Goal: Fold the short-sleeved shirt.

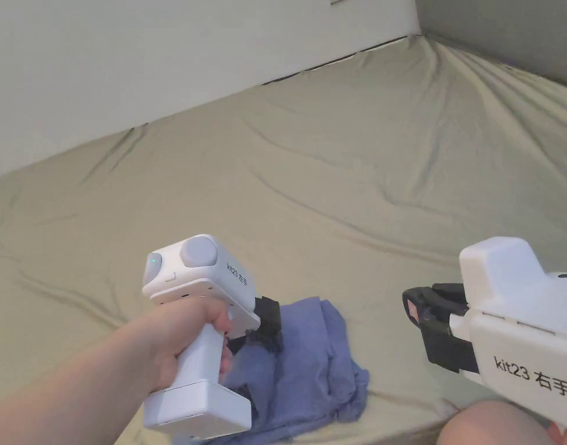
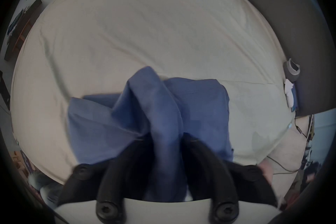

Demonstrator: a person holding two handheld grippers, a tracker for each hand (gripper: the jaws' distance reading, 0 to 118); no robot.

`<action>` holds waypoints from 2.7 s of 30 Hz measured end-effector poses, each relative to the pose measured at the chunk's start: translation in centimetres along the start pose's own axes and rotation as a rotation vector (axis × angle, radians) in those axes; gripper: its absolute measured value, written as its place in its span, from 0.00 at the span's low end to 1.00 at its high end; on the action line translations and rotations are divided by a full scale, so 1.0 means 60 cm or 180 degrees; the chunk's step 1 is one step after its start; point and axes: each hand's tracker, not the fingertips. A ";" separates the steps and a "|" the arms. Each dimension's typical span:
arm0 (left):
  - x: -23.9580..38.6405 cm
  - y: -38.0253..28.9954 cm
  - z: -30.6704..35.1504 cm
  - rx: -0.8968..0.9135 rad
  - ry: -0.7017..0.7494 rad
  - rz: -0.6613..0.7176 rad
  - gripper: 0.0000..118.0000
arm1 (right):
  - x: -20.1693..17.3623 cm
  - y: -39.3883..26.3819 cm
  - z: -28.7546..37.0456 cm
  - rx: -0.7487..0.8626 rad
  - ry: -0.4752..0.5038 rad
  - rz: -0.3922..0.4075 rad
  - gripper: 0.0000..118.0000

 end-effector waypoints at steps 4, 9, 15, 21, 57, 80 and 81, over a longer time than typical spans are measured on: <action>0.012 -0.021 0.056 0.0267 -0.0780 -0.0167 0.62 | 0.009 -0.007 0.005 -0.0017 -0.0066 0.0021 0.00; -0.037 -0.083 0.109 0.1260 -0.2761 0.0252 0.37 | 0.011 -0.007 -0.001 -0.0047 -0.0051 -0.0063 0.00; -0.038 -0.089 0.002 0.1200 -0.1515 0.0157 0.00 | -0.014 -0.006 -0.010 -0.0066 0.0046 0.0041 0.00; 0.084 -0.070 0.008 0.1734 -0.3593 0.0664 0.00 | -0.022 -0.011 -0.018 -0.0119 0.0035 0.0145 0.00; -0.354 -0.256 -0.200 0.1239 -0.2666 0.1310 0.00 | -0.075 -0.003 -0.386 -0.1549 0.0468 -0.0510 0.00; -0.165 -0.109 -0.259 0.1149 -0.4746 0.0962 0.67 | 0.009 -0.042 -0.394 -0.1594 0.0777 -0.0842 0.00; -0.152 -0.105 -0.253 0.1214 -0.4313 0.0824 0.43 | 0.011 -0.041 -0.394 -0.1599 0.0782 -0.0846 0.00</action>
